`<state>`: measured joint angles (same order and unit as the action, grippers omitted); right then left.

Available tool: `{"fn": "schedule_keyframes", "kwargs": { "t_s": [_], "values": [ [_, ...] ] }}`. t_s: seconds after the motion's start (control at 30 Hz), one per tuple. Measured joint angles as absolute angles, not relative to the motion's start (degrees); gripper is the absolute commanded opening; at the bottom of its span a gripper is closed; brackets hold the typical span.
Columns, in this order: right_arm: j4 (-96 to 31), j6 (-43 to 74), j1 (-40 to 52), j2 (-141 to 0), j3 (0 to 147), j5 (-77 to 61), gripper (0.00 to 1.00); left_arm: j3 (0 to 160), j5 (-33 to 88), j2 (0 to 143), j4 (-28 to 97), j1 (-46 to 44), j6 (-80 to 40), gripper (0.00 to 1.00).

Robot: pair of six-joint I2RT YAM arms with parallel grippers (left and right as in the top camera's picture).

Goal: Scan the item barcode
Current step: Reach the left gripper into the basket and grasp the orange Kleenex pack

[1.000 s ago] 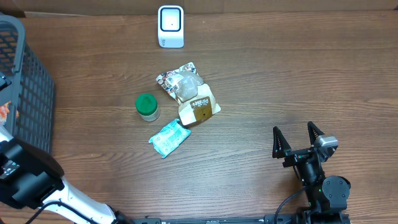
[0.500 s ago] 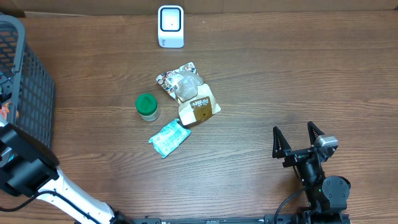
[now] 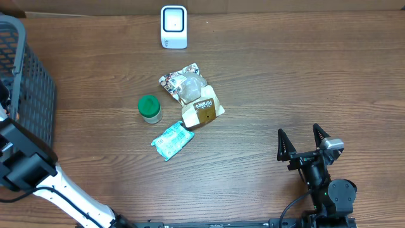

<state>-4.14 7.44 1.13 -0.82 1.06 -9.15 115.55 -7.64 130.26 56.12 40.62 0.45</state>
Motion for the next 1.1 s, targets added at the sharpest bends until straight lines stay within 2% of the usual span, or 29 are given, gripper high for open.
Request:
{"fn": "schedule_keyframes", "kwargs": {
  "t_s": [0.43,0.5,0.57,0.77,1.1],
  "values": [
    [-4.1,7.5,1.1,-0.8,1.1,-9.1,1.00,115.5,-11.9,135.2,54.9,40.6,0.4,0.69],
    [-4.1,7.5,1.1,-0.8,1.1,-9.1,1.00,115.6,-12.3,135.3,54.7,40.6,0.4,0.64],
    [-4.1,7.5,1.1,-0.8,1.1,-9.1,1.00,115.7,-12.7,135.5,54.6,40.6,0.4,0.54],
    [-4.1,7.5,1.1,-0.8,1.1,-9.1,1.00,116.6,-15.0,136.2,54.5,40.9,0.6,0.06],
    [-4.1,7.5,1.1,-0.8,1.1,-9.1,1.00,117.1,-15.2,136.2,55.5,40.9,0.4,0.04]
  ]
}}
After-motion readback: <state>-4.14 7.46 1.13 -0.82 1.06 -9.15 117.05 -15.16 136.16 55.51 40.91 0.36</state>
